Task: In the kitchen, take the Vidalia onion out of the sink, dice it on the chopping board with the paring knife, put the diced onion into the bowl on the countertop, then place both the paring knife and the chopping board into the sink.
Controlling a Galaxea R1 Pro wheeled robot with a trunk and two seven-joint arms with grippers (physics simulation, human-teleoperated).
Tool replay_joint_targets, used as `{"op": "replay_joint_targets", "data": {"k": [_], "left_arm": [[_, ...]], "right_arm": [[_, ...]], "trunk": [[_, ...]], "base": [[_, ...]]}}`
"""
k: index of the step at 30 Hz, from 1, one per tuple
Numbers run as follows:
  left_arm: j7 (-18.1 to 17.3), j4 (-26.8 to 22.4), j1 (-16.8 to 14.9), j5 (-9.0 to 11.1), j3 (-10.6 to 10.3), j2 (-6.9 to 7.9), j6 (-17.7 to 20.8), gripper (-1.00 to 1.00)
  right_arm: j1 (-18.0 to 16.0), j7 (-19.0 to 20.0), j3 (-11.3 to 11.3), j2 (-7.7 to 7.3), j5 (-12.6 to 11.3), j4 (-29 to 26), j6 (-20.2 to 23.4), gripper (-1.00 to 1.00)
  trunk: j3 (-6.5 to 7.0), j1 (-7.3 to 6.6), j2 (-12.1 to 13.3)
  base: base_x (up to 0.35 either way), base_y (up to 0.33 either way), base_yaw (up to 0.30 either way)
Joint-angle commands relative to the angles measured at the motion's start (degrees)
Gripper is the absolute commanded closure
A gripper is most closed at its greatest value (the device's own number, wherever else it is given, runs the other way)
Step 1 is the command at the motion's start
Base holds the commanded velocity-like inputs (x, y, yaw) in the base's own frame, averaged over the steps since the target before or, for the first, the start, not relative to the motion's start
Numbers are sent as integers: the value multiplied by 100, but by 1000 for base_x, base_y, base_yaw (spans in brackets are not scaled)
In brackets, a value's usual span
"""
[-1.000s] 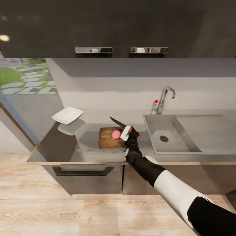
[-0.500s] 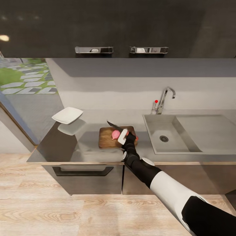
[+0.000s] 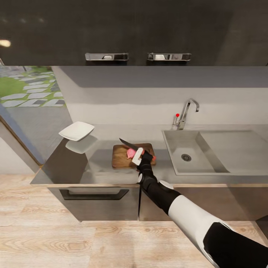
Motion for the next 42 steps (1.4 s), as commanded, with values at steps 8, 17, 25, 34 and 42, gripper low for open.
{"op": "replay_joint_targets", "data": {"k": [8, 17, 25, 34, 42], "left_arm": [[-4, -7, -8, 43, -63, -32, -183, -100], [-5, -8, -8, 43, -64, -38, -192, -100], [-12, -3, -8, 43, -64, -39, -193, -100], [-13, 0, -8, 43, -64, -39, -193, -100], [-13, 9, -8, 45, -64, -39, -193, -100]], "right_arm": [[-5, 63, 1, -165, -29, -258, 177, 100], [-7, 75, 2, -222, -30, -324, 186, 100], [-6, 123, 24, -230, -58, -248, 181, 100], [-6, 134, 33, -224, -65, -67, 174, 100], [-9, 135, 34, -215, -65, 230, -57, 100]], "trunk": [[-10, 3, -11], [-10, 3, -11], [-10, 3, -11], [-10, 3, -11], [-10, 3, -11]], "base": [[0, 0, 0], [0, 0, 0], [0, 0, 0], [0, 0, 0], [0, 0, 0]]}}
